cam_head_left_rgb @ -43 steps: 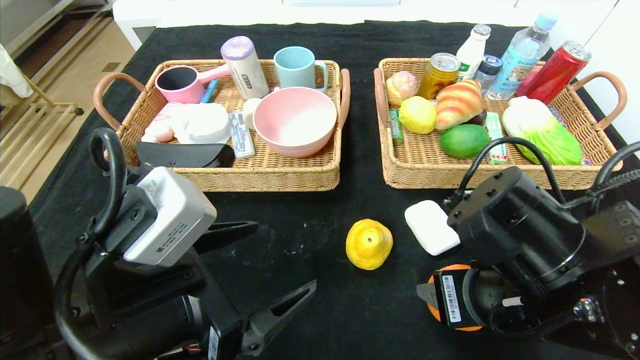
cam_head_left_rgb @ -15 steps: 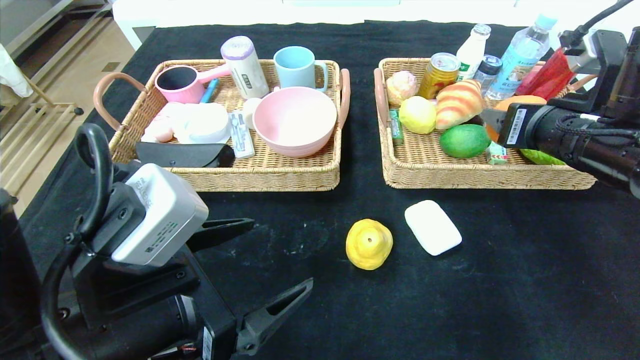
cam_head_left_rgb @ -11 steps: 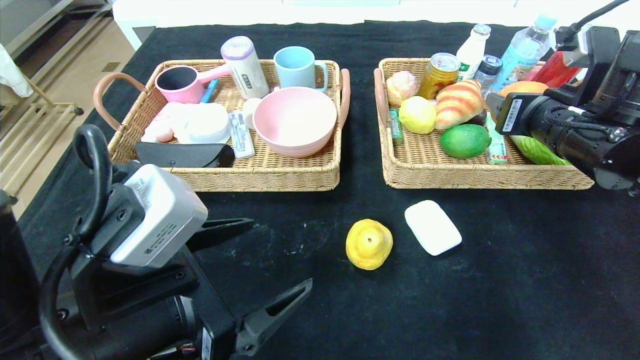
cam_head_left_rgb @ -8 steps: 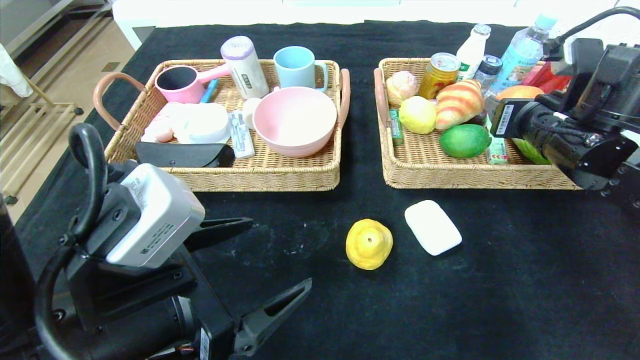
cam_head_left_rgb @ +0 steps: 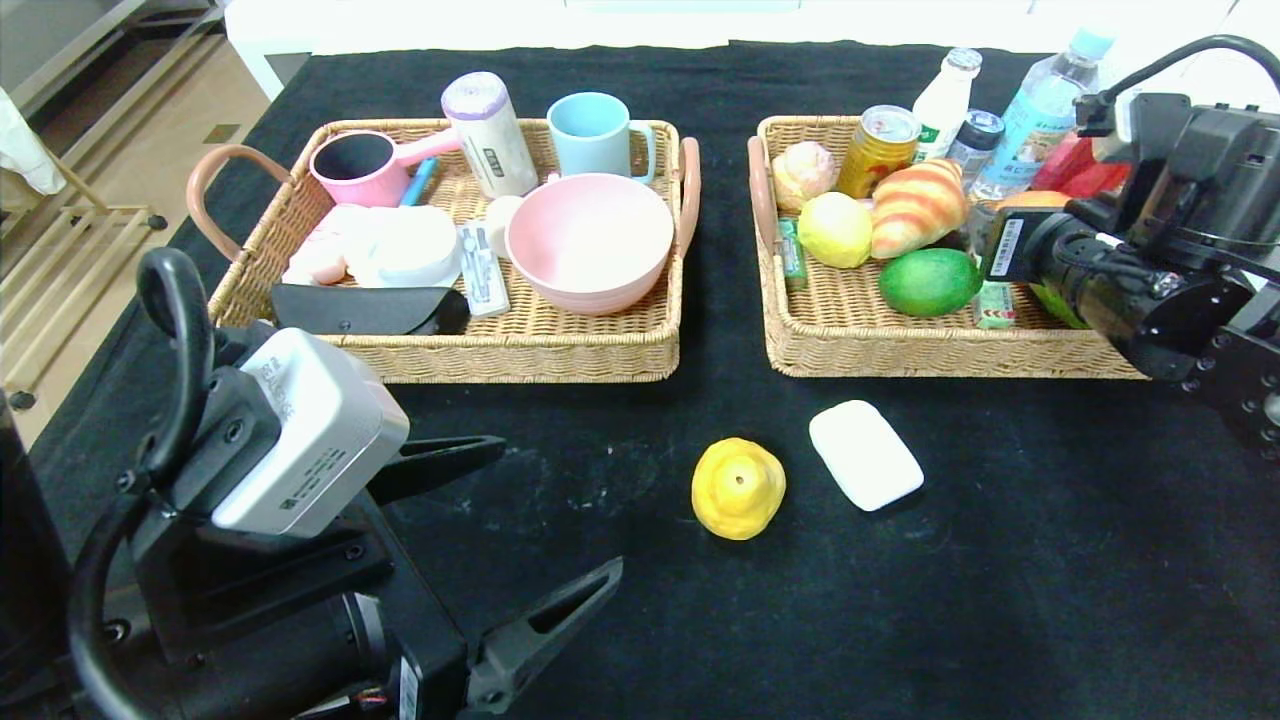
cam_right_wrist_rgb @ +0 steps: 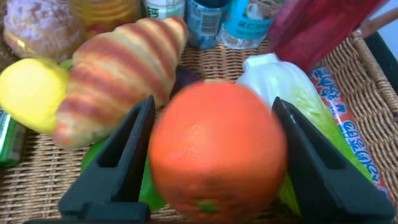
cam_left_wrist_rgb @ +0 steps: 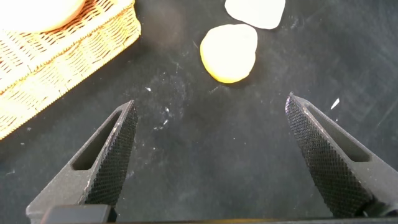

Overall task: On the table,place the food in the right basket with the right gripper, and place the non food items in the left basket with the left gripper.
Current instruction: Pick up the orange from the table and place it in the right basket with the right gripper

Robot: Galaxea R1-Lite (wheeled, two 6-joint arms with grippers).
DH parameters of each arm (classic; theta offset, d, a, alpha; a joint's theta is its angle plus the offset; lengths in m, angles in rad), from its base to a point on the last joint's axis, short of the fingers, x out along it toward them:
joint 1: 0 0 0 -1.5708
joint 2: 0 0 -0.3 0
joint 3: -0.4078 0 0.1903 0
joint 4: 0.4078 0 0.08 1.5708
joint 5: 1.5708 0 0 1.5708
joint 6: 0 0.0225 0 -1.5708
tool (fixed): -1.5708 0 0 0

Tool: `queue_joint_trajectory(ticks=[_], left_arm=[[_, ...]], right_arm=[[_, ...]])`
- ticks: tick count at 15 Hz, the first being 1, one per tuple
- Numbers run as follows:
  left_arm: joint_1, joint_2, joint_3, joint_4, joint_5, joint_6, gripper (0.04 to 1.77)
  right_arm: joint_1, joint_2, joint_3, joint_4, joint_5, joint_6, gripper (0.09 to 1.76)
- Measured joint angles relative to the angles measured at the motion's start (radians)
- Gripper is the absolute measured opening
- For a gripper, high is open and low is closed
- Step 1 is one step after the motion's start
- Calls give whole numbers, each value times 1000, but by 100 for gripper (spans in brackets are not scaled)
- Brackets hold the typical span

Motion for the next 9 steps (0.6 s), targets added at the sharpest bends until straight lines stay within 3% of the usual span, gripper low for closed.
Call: queue_joint_trajectory(ticks=[9], left_arm=[[0,1,0,0,0,0,172]], right_arm=[[-7,-4,8,6,-1,-17,160]])
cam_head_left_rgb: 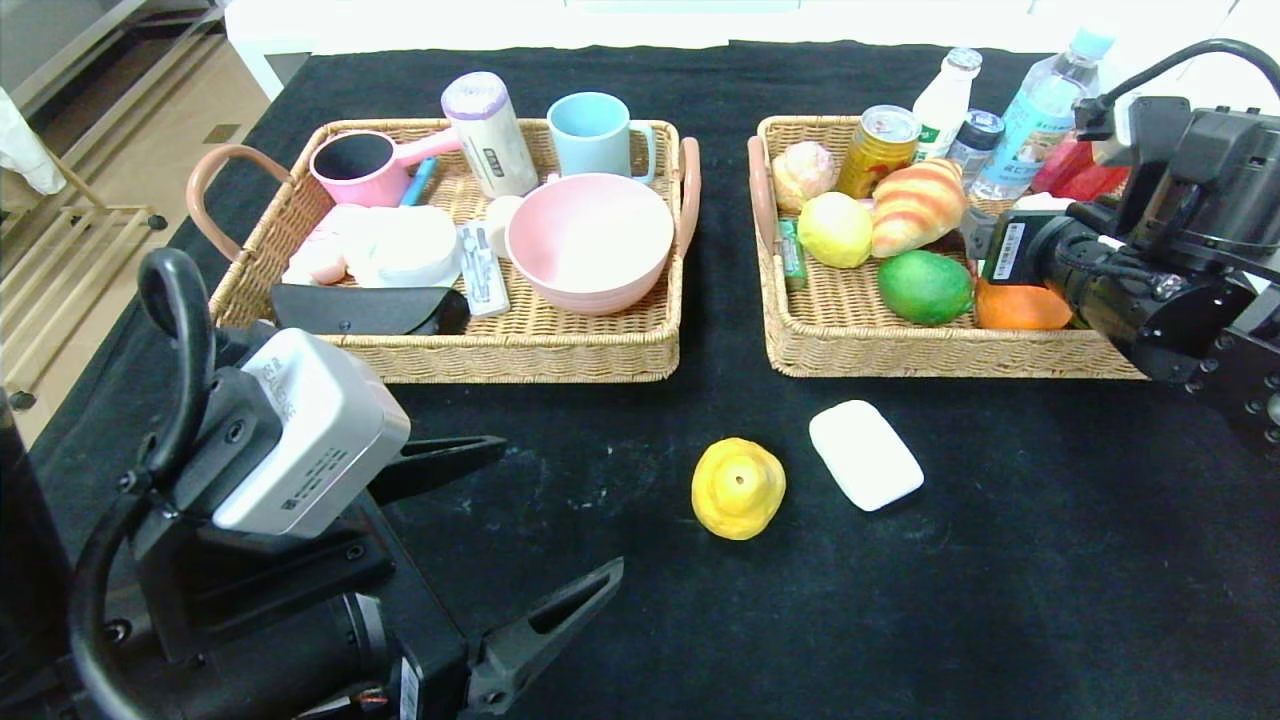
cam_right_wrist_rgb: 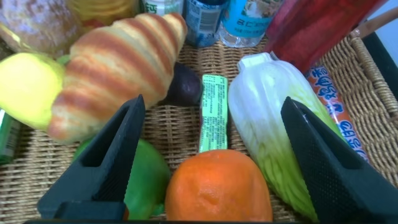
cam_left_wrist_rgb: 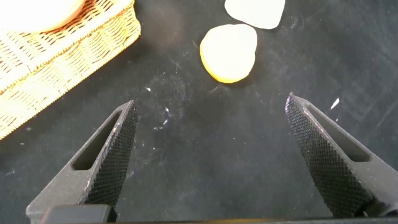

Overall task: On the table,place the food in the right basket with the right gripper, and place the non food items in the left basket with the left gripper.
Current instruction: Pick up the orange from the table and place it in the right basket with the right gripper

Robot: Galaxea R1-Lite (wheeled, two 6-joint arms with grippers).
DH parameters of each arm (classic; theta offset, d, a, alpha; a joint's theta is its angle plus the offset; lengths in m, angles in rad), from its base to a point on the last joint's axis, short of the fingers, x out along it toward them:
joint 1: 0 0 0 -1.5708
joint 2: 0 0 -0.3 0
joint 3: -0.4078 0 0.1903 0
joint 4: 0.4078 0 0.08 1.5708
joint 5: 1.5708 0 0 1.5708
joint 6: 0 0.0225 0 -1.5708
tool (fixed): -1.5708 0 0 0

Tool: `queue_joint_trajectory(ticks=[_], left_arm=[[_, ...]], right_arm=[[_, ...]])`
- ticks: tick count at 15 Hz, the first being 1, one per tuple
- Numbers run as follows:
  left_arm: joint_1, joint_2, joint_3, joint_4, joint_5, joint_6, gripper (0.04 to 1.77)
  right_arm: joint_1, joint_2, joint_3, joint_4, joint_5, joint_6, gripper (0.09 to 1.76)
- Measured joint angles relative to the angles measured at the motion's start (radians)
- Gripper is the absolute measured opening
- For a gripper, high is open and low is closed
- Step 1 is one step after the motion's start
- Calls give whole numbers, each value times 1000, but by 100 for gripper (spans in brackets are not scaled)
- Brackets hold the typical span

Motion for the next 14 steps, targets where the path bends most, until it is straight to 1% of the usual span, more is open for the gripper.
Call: queue_joint_trajectory(ticks=[5,7,9,10,12,14], left_arm=[[-3,3,1,2,0,0,172],[-3,3,2,2,0,-2,172],[-3,5,1,2,1,-3,172],[-3,6,1,2,1,-3,172],[-3,4,-3,1,1,-3,172],[-3,-2,-7,0,1,-2,172]], right_arm=[[28,-43,23,21,-2,-31,165],[61,-73,42,60,-3,-36,167],[112,-110,60,112,-21,-33,167],[143,-130,66,149,-36,-31,168],[222,-179,75,281,-63,-13,168],[317,-226,74,437,-87,44,169]])
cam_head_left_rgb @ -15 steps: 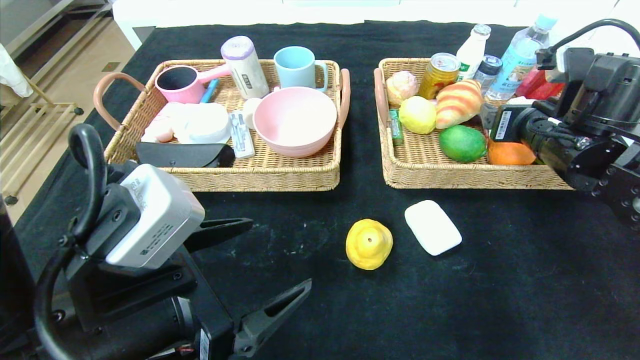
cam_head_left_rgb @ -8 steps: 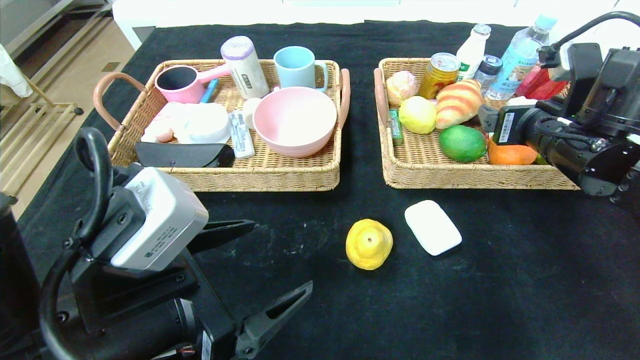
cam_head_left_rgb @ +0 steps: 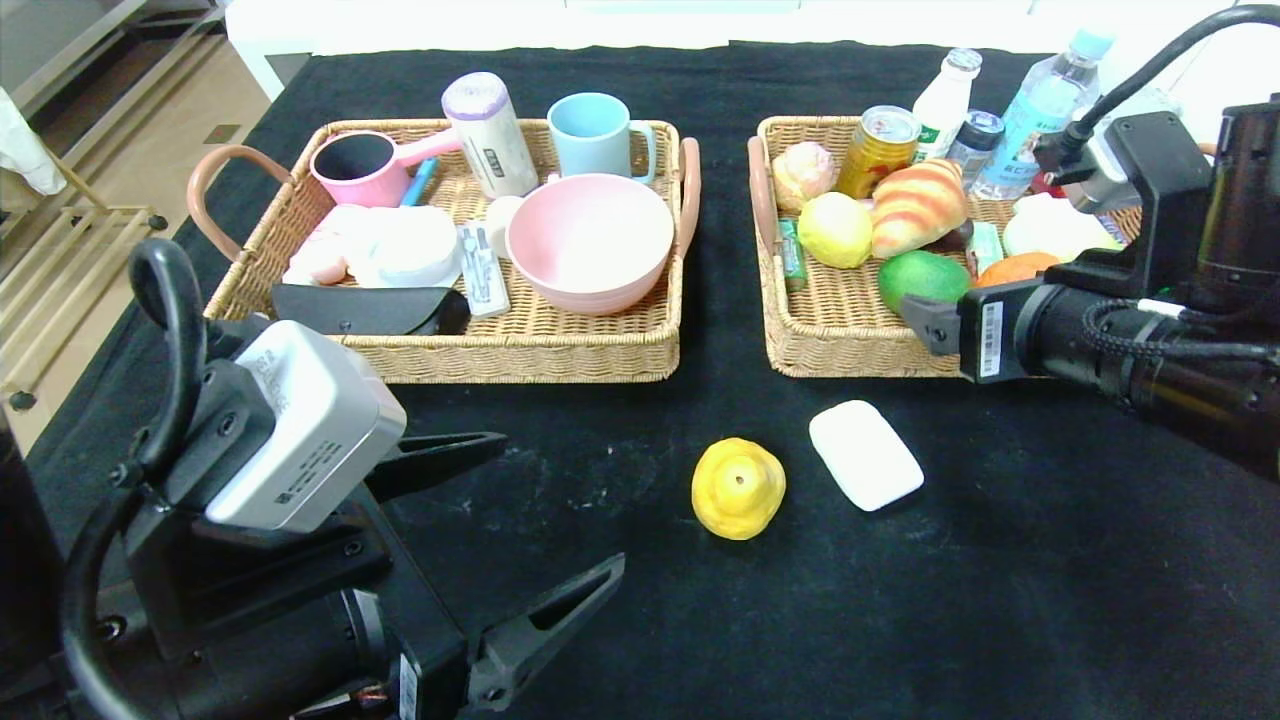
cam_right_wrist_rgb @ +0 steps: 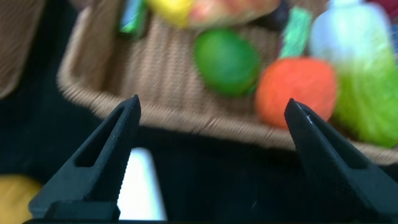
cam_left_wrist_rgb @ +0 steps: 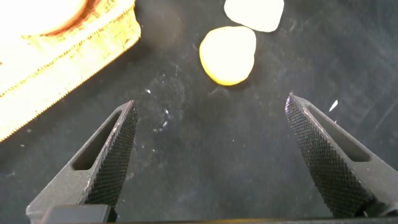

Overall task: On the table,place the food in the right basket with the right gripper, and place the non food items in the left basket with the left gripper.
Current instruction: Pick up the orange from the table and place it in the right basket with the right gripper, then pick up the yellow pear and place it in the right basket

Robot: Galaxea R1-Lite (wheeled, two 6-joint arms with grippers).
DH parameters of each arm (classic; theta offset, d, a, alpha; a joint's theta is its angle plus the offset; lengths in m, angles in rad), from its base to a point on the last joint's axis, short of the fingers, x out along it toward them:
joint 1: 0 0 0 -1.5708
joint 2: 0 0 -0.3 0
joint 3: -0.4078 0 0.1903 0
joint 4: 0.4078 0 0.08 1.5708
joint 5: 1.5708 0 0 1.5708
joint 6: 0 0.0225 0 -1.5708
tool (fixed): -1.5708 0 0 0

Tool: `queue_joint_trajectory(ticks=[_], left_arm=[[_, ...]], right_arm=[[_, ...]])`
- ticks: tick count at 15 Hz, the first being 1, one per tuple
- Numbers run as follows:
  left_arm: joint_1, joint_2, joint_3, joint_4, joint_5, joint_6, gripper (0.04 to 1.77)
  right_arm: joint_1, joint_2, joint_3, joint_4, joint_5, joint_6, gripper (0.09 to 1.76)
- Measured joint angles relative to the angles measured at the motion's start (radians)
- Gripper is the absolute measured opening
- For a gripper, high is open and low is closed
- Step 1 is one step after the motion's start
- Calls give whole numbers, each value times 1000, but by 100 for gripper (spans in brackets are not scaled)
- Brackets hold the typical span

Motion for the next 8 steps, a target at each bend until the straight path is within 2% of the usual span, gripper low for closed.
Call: queue_joint_trajectory(ticks=[3,8], left_arm=[[0,-9,-1,1,-1,1,172],[0,-36,-10,14,-1,2,172]], right_arm=[[136,-44,-9,133,-45,104,170],[274,-13,-5,154,-116,190,170]])
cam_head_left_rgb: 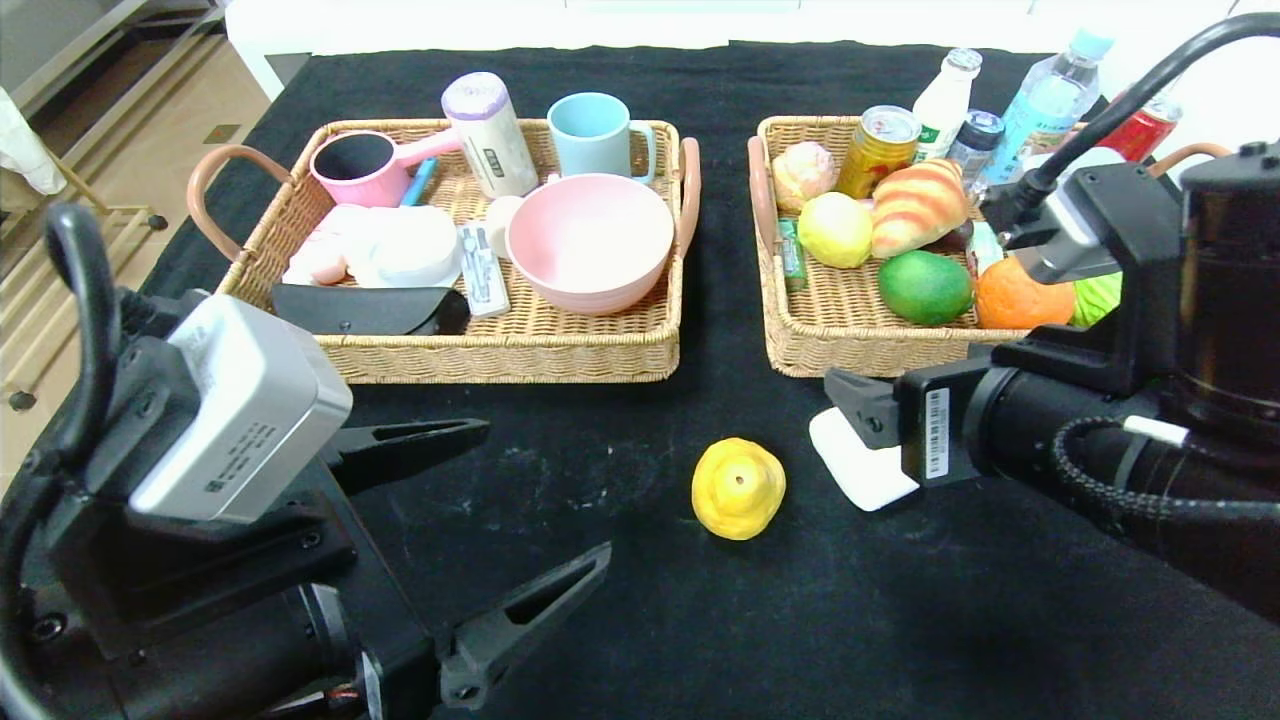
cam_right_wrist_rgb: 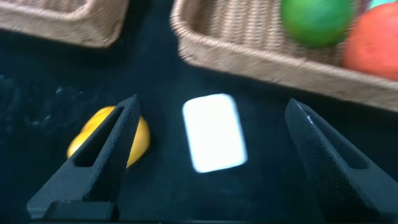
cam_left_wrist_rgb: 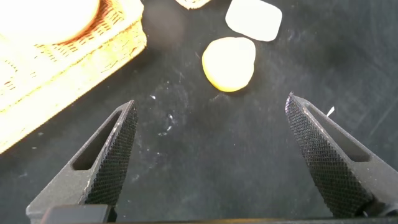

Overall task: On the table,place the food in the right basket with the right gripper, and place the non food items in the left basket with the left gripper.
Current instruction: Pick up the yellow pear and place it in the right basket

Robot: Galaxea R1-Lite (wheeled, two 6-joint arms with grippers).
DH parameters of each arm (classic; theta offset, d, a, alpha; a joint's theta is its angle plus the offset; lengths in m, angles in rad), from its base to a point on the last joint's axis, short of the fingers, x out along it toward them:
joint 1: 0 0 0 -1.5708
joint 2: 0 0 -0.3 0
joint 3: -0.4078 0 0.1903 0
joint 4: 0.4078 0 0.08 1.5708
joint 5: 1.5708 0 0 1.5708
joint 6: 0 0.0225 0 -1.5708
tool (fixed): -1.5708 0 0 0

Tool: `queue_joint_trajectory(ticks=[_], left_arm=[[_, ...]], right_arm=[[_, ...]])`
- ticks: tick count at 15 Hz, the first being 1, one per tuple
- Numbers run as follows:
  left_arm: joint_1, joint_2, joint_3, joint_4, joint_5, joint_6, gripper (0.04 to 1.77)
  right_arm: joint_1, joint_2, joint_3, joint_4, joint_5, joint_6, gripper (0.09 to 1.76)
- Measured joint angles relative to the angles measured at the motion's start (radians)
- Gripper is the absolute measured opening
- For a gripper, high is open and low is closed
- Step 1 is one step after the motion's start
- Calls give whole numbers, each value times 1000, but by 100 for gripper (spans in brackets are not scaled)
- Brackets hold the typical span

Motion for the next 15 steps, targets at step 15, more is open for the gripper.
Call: queue_joint_trajectory(ticks=[15], left_arm=[[3,-87,-27,3,0,14,172]], right_arm=[[143,297,-144,0,-80,198,170]])
